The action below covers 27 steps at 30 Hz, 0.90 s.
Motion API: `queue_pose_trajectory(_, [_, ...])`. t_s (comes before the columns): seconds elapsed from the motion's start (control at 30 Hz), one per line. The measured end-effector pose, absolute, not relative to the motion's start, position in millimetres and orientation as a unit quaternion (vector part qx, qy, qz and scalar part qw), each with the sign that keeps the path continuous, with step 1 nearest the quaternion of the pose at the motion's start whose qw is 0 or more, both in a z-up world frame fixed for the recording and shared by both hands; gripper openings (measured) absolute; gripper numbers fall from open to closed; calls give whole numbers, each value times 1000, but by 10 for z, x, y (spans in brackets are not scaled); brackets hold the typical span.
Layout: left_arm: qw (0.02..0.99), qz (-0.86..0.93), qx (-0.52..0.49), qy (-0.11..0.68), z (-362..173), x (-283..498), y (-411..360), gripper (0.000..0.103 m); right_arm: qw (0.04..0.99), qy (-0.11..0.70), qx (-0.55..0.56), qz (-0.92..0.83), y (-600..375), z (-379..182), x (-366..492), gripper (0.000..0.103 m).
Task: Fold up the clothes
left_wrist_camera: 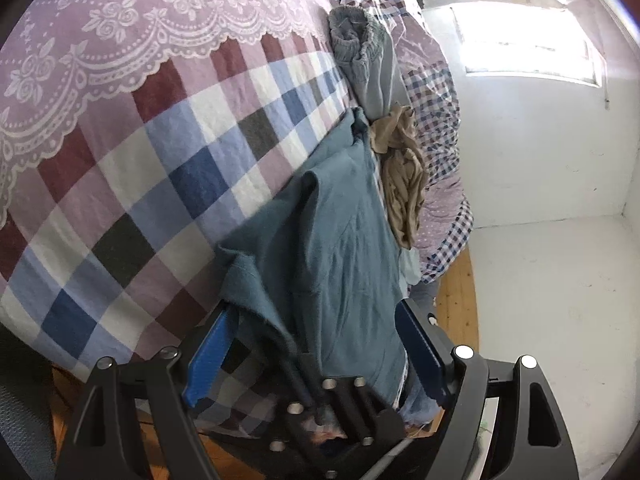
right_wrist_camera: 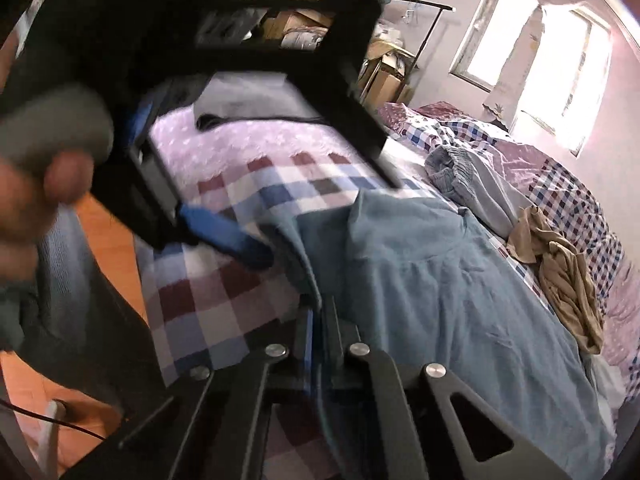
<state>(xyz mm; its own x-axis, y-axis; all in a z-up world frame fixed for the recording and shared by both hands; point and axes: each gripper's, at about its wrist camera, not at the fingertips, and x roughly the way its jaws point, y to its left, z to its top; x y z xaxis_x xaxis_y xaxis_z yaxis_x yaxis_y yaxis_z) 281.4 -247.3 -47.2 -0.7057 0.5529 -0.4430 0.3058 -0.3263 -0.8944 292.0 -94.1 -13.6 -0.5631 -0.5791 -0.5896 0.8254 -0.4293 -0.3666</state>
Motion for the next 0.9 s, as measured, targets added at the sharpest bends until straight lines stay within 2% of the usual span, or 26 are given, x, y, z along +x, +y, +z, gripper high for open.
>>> queue_pose_trajectory(0.4, [73,730,-394,-554,-530,2743,-2406,83,432,293,187,-832,-850,51,2921,2])
queue_pose_trajectory(0.73, [80,719,-393,-568,-577,2742,-2422,82,439,296,194,-826,-869,-1,2978,2])
queue_pose_trajectory(0.87, [83,715,-392,-573,-584,2752,-2435,65,440,294,193,-826,-861,3,2994,2])
queue_pose_trajectory(0.9, [84,714,-392,-574,-586,2755,-2441,63,440,293,192,-827,-856,11,2995,2])
